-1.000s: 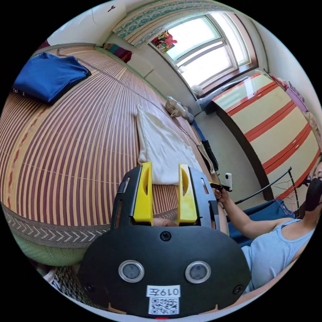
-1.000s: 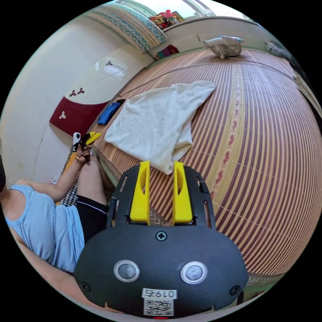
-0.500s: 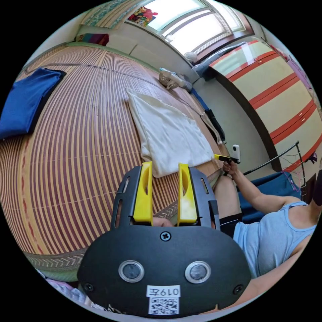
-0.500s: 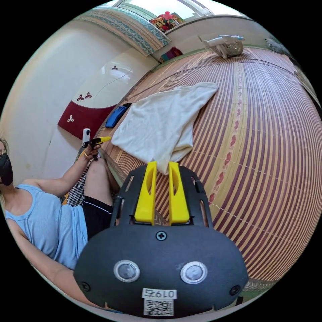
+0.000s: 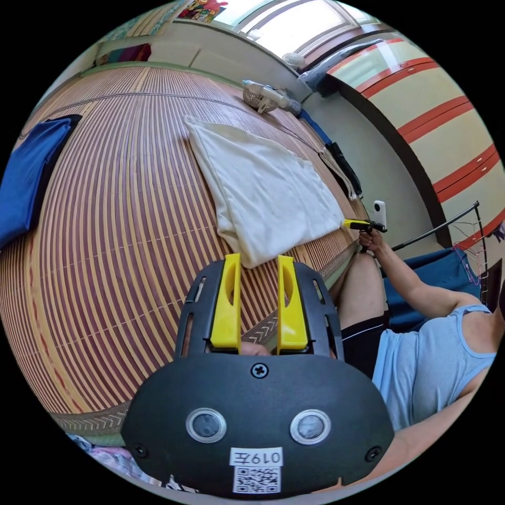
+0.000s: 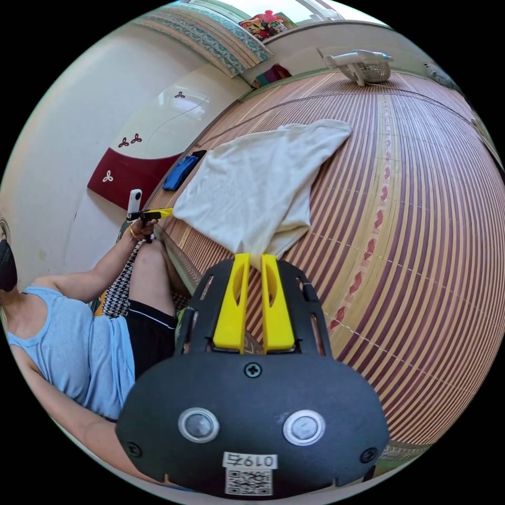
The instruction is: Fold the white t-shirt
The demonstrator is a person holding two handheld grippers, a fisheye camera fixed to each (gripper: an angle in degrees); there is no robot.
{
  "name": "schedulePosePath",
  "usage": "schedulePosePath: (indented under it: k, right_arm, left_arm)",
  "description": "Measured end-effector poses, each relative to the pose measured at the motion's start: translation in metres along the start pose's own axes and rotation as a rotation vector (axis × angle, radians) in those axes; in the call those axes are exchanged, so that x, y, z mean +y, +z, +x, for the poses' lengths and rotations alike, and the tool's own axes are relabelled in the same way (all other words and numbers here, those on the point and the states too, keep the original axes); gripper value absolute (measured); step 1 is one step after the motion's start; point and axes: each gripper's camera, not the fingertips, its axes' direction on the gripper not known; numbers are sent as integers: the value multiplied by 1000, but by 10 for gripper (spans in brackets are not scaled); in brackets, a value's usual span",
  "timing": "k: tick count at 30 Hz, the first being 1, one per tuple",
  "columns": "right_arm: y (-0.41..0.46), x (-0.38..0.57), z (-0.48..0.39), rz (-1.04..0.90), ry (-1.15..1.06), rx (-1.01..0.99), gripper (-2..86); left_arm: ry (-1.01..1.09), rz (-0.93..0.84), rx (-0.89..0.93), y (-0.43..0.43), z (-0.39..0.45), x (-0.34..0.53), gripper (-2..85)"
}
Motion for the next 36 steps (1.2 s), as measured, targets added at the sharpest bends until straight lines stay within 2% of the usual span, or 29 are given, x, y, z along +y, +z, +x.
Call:
schedulePosePath:
  k: [5,9,17,22,24,27,31,36]
  right_arm:
    - [-5,-6,5,9,6,0,2]
    - [-10,-12,8,-3,4,7,-3]
    - [-16,-23,10,-55,-13,51,-8]
    - [-7,-30,9,-145,-32,60,-7]
    - [-2,-35,10,-185,-32,45,-4]
    - [-2,-41,9,-187,-26,23,7]
    - [2,-46,7,-201,-30,23,25]
    - [5,-55,2,-213,-41,59,-1]
  left_arm:
    - [30,-28,-52,7,2,-7,33]
    - [30,-46,-27,9,-3,-14,18]
    - [51,-76,19,5,-15,-24,11]
    - [31,-194,6,14,-25,-31,9]
    - [9,-241,62,23,-31,-35,10]
    - [11,-216,119,24,-31,-39,11]
    - [-3,-245,98,30,-34,-46,11]
    - [45,-285,54,39,-31,-59,10]
